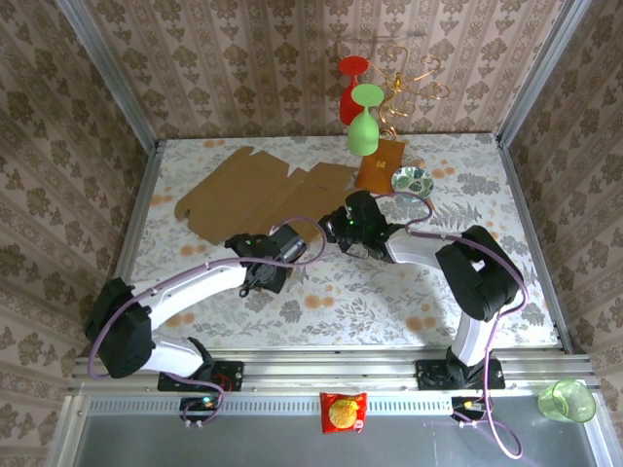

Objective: Fold the paper box

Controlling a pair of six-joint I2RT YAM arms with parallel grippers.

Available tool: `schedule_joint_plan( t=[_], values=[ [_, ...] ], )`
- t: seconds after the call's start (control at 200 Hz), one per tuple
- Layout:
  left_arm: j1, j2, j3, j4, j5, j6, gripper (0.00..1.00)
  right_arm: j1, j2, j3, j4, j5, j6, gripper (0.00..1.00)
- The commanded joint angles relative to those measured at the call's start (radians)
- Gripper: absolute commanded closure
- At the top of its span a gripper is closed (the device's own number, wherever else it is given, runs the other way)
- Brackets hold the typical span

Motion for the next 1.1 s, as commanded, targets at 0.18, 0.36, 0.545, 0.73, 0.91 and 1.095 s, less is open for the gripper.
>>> schedule_joint_plan(
  t=[0.18,0.36,0.545,0.73,0.91,1.095],
  values=[
    [0.291,-0.216,0.254,-0.131,0.073,-0.105,0.5,0.031,-0.152,0.101,-0.087,0.123,-0.025,1.0],
    [0.68,-0.174,0.256,-0.052,0.36,-0.131,0.49,0.083,-0.175,0.186,-0.129,0.135,0.011,1.0],
    [0.871,-0.054,0.257,0.042,0.533,-0.145,0.48,0.153,-0.2,0.315,-0.205,0.171,-0.012,1.0],
    [0.911,0.053,0.25,0.082,0.603,-0.123,0.49,0.192,-0.206,0.428,-0.248,0.192,-0.045,1.0],
    [0.912,0.075,0.225,0.104,0.626,-0.126,0.49,0.215,-0.21,0.486,-0.227,0.206,-0.06,1.0],
    [0.907,0.06,0.191,0.131,0.68,-0.134,0.5,0.233,-0.216,0.549,-0.237,0.228,-0.154,1.0]
  ],
)
